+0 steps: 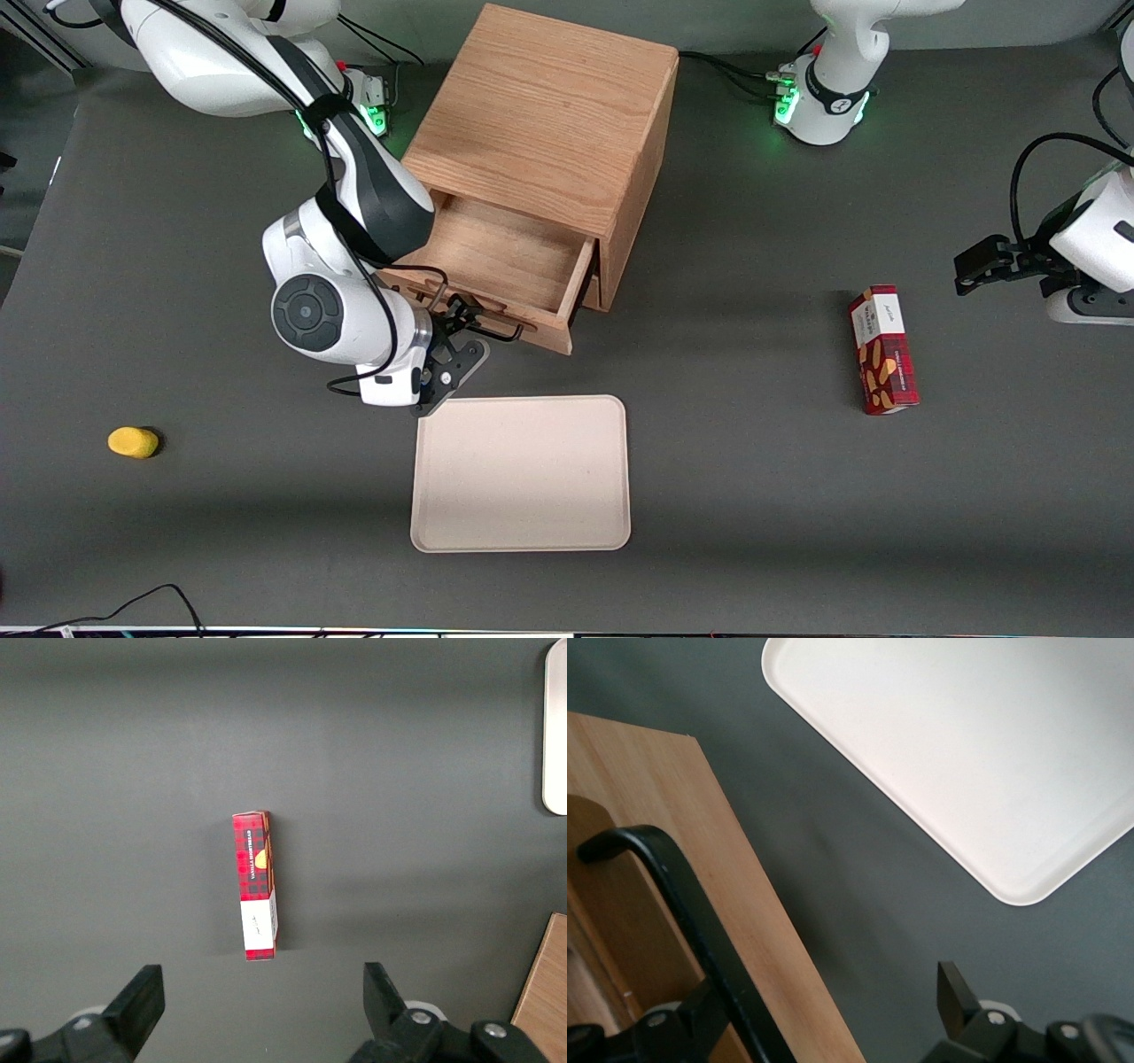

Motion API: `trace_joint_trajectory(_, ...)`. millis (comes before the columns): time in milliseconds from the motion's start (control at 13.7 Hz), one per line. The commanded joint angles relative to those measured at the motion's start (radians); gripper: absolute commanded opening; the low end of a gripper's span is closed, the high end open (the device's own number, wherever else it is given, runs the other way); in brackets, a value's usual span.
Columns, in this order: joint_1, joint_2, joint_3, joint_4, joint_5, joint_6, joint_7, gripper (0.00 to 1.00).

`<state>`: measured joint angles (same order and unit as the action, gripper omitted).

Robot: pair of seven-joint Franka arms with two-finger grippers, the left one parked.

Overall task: Close top drawer
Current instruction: 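Push the drawer front with the right gripper into the cabinet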

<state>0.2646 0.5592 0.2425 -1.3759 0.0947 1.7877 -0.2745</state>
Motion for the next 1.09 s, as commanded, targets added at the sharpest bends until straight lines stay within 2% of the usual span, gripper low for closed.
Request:
trace_joint_trajectory(0,-0.007,-0.041,0.021,-0.051,0.000,0.010,0.041,1.00)
trace_joint_trajectory(1022,-0.024,-0.097,0.073,-0.156,-0.016,0.047,0.130,1.00)
